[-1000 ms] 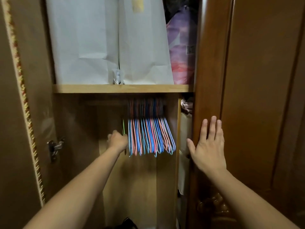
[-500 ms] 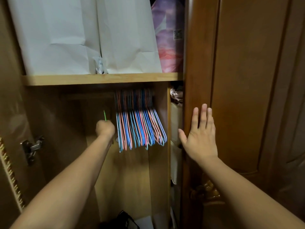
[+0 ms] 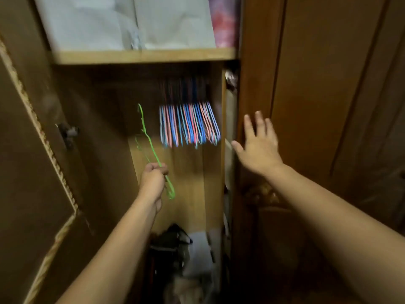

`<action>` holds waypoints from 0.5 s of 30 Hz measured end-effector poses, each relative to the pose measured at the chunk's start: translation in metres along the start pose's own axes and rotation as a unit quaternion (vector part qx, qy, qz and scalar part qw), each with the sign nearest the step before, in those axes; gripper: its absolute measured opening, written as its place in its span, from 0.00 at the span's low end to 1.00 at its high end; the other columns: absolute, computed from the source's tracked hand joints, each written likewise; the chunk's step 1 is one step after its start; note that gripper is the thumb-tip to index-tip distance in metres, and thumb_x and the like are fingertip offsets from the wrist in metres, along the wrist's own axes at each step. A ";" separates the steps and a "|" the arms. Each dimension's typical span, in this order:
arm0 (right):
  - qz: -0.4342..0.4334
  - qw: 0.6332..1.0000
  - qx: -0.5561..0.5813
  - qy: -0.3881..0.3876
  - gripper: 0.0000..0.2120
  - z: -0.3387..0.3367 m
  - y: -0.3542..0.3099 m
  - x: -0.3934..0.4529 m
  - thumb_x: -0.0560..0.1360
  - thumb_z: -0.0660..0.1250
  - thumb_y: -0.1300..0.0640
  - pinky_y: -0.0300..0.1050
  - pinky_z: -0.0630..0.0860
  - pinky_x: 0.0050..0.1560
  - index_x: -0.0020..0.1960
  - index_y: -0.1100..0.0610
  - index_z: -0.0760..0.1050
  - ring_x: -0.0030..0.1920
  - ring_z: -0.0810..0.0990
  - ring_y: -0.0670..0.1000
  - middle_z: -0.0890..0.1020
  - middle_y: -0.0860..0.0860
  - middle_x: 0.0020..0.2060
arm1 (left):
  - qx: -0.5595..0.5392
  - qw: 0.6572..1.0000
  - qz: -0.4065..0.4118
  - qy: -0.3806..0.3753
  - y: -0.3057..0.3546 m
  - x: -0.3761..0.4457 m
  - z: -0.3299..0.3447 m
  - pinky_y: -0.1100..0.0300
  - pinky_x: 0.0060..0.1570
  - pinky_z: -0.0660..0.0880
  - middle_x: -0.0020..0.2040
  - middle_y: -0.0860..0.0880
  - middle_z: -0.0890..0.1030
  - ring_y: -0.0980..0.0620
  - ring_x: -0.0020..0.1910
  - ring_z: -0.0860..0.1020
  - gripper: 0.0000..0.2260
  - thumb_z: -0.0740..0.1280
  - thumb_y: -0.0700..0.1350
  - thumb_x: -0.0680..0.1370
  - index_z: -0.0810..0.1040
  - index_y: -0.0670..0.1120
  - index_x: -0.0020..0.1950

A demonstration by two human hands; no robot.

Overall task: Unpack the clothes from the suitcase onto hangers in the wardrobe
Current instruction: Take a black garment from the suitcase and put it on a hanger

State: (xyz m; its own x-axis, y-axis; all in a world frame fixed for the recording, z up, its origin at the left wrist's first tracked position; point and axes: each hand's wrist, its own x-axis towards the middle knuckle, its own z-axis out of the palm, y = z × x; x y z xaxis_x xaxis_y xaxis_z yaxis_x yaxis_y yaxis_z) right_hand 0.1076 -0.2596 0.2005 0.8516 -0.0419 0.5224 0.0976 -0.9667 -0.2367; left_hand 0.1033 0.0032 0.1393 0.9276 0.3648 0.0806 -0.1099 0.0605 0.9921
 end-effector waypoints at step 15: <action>0.533 0.624 0.494 -0.287 0.11 0.037 0.221 -0.608 0.83 0.62 0.61 0.40 0.79 0.37 0.62 0.49 0.74 0.38 0.80 0.49 0.79 0.55 0.45 | 0.275 0.657 -0.452 -0.538 -0.301 -0.448 0.134 0.63 0.39 0.74 0.49 0.49 0.84 0.53 0.41 0.80 0.13 0.63 0.53 0.83 0.82 0.46 0.57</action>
State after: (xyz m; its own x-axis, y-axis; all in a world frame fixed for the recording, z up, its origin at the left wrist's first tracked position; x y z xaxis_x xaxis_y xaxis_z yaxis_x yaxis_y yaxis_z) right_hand -0.3698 -0.4380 -0.1998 0.7204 -0.1553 -0.6759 -0.6538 0.1730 -0.7366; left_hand -0.2315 -0.3030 -0.1824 0.2739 -0.4745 -0.8366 0.5304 -0.6510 0.5430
